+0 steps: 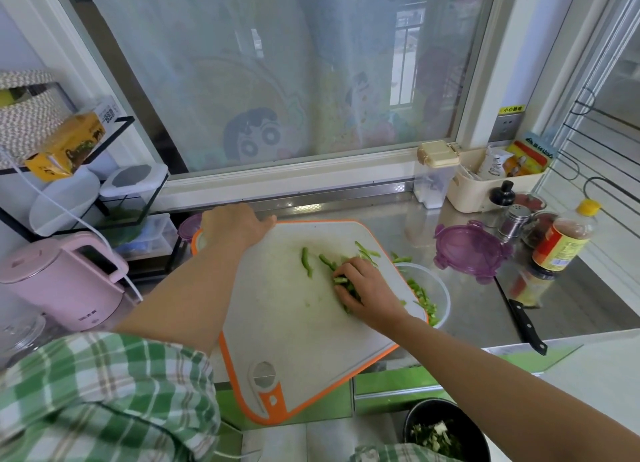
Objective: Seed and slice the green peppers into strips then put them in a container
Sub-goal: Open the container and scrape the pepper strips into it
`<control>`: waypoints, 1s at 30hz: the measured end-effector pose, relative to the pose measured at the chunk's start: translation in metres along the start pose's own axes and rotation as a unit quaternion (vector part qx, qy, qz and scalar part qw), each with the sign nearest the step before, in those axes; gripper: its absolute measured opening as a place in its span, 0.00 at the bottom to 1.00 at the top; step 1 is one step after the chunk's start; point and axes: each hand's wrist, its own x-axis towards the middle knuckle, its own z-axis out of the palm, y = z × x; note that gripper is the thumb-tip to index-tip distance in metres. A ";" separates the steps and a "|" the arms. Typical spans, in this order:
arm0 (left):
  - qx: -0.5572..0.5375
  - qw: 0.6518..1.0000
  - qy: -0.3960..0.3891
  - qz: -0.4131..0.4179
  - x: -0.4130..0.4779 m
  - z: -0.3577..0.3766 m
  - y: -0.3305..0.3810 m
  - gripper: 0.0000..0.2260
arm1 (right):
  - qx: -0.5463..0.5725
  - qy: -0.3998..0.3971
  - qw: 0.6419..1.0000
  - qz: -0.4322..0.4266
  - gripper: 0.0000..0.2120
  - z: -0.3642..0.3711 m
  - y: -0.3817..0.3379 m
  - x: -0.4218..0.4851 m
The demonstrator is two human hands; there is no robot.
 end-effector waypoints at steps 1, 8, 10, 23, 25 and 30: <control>-0.001 1.000 -0.001 0.000 0.000 0.001 -0.001 0.31 | -0.005 -0.006 1.000 0.009 0.10 -0.001 0.004 -0.002; -0.004 1.000 0.008 -0.008 0.001 0.000 -0.004 0.30 | -0.037 -0.020 0.995 0.089 0.13 -0.003 0.040 -0.019; -0.008 1.000 0.011 -0.010 0.002 -0.001 -0.006 0.30 | -0.041 -0.028 0.992 0.118 0.08 -0.003 0.050 -0.023; -0.025 0.999 0.003 -0.029 0.003 -0.001 -0.023 0.29 | -0.075 -0.099 0.951 0.282 0.11 -0.003 0.091 -0.049; -0.022 0.999 0.004 -0.031 0.004 0.000 -0.028 0.29 | -0.105 -0.135 0.932 0.319 0.13 -0.002 0.095 -0.052; -0.032 0.999 0.007 -0.043 0.004 0.002 -0.037 0.27 | -0.181 -0.152 0.899 0.369 0.15 -0.009 0.086 -0.044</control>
